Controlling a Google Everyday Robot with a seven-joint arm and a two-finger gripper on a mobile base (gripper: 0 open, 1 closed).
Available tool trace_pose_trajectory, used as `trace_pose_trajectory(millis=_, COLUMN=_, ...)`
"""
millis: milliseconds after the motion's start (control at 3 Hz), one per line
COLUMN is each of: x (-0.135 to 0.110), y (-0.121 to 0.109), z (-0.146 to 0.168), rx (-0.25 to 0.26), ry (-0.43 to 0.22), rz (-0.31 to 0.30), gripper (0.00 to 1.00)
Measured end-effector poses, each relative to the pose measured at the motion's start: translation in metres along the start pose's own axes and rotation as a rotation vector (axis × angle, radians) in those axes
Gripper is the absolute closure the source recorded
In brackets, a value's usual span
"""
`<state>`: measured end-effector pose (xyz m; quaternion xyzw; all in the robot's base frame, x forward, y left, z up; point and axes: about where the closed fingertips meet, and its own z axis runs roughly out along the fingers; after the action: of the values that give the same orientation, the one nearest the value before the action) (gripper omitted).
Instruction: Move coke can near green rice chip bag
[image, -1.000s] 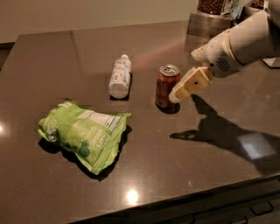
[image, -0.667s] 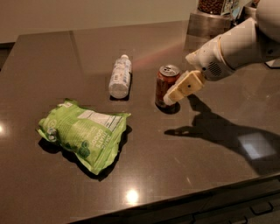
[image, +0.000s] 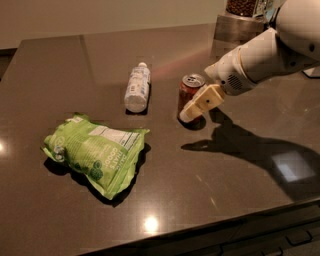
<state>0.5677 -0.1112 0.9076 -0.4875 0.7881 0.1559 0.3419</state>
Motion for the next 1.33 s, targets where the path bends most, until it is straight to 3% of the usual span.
trace_pose_trajectory(millis=667, x=-0.011, y=0.003, z=0.001, rx=-0.044, ry=-0.042, rz=0.007, gripper=0.41)
trace_pose_trajectory(millis=1333, x=-0.039, y=0.03, z=-0.004, rx=-0.135, ry=-0.121, rz=-0.047, gripper=0.88)
